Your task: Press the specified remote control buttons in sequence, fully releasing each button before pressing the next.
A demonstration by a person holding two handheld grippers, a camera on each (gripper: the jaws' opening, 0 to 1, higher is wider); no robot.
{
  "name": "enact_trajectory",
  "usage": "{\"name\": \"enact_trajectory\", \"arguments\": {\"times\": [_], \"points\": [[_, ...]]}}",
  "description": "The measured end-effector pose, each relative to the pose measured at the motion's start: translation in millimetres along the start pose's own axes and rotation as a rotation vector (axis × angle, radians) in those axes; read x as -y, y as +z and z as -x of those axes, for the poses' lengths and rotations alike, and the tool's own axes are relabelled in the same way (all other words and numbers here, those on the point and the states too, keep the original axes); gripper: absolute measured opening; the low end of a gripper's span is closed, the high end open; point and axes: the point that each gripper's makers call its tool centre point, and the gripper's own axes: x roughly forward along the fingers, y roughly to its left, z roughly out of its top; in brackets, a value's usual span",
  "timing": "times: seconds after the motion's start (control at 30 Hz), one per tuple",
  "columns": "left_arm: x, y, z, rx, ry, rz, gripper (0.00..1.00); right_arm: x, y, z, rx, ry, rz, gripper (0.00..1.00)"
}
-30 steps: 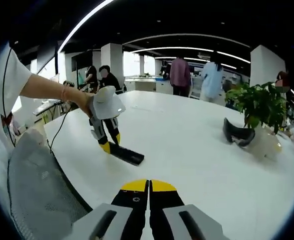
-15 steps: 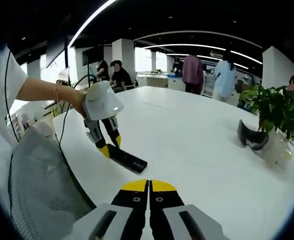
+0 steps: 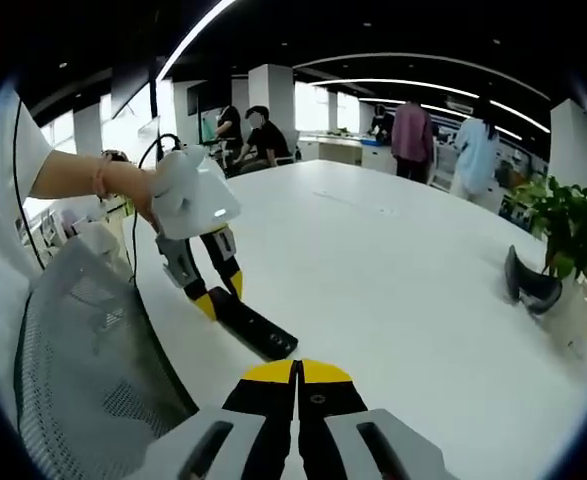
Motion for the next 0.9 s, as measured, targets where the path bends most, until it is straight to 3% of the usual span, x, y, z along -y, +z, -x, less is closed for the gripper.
{"name": "enact_trajectory", "arguments": {"times": [0.57, 0.9], "points": [[29.8, -7.4, 1.9, 0.027, -0.002, -0.012, 0.23, -26.8, -10.3, -30.1, -0.123, 0.153, 0.047, 0.0], [29.6, -10.4, 3.1, 0.147, -0.012, -0.04, 0.24, -39.8, -29.0, -39.8, -0.215, 0.231, 0.103, 0.0]]}}
